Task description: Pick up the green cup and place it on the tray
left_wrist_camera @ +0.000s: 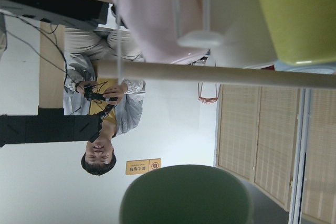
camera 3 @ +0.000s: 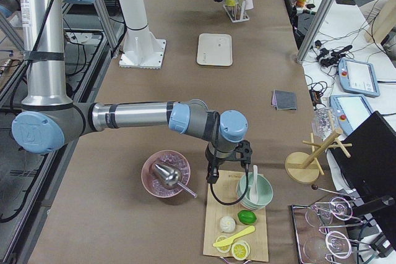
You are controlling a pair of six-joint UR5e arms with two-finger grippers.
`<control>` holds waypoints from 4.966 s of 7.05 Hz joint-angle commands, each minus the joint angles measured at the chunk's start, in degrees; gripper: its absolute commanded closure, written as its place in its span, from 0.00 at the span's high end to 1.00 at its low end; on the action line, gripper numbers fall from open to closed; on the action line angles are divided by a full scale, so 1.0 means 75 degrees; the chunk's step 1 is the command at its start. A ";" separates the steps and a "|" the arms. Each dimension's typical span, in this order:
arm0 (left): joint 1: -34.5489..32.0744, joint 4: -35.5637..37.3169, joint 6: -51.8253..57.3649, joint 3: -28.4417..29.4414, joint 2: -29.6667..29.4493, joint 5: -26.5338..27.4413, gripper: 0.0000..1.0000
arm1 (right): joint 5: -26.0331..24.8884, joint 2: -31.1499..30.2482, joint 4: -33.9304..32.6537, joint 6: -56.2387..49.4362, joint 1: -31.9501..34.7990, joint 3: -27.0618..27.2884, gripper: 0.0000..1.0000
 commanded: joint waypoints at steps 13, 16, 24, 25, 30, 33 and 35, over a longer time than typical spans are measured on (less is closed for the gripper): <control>0.0248 -1.3030 -1.0758 0.5419 -0.2856 -0.8452 0.00 | -0.0169 -0.0333 0.0025 0.0031 0.0489 -0.0262 1.00; 0.0693 -1.3323 -1.0781 0.5595 -0.2798 -0.8465 0.00 | -0.0227 -0.0333 0.0037 -0.0004 0.0489 -0.0262 1.00; 0.0741 -1.3358 -1.0687 0.5783 -0.2868 -0.8394 0.59 | -0.0204 -0.0333 0.0037 0.0113 0.0489 -0.0180 1.00; 0.0741 -1.3359 -1.0699 0.5725 -0.2868 -0.8383 0.72 | -0.0204 -0.0333 0.0037 0.0113 0.0489 -0.0157 1.00; 0.0718 -1.3476 -1.0699 0.5562 -0.2809 -0.8394 0.98 | -0.0204 -0.0345 0.0037 0.0136 0.0489 -0.0157 1.00; 0.0462 -1.2929 -1.0758 0.4695 -0.2868 -0.8394 0.98 | -0.0180 -0.0345 0.0037 0.0148 0.0489 -0.0133 1.00; -0.0473 -0.9534 -1.0687 0.3493 -0.2891 -0.8418 0.98 | -0.0180 -0.0345 0.0037 0.0136 0.0489 -0.0133 1.00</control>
